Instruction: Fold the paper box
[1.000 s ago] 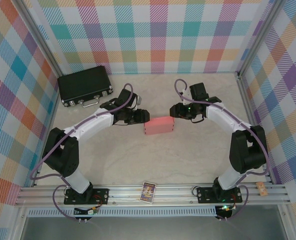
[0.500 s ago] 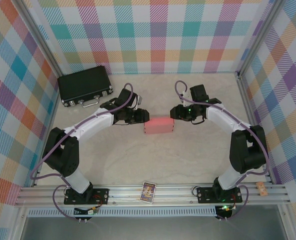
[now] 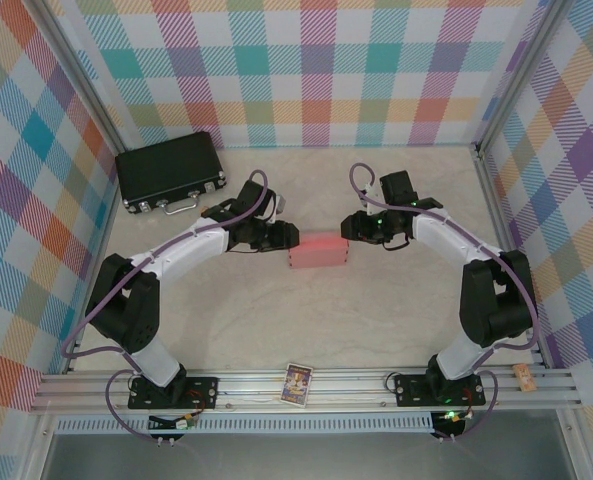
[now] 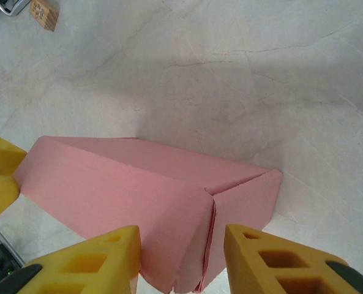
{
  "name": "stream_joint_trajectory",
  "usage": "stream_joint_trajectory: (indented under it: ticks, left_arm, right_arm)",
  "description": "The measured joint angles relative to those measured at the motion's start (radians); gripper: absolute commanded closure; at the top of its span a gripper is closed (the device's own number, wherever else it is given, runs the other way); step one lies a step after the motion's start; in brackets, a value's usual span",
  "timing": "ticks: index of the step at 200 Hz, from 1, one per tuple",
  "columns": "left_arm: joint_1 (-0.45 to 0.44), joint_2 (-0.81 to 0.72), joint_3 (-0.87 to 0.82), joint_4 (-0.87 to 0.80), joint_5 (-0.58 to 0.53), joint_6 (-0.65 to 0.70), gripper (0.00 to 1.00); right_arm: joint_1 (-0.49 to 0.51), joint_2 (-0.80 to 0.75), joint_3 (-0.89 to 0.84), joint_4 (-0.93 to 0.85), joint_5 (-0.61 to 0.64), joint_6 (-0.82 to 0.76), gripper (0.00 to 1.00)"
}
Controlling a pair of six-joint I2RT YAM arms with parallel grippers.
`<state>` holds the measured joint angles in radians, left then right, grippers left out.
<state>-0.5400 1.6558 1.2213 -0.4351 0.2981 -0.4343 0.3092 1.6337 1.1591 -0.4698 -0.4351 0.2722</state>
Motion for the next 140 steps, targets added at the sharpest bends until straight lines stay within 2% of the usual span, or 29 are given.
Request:
stream_joint_trajectory:
  ticks: [140]
  left_arm:
    - [0.000, 0.000, -0.052, 0.021, -0.001, 0.000, 0.57]
  right_arm:
    - [0.019, 0.004, -0.031, -0.011, 0.044, -0.003, 0.58]
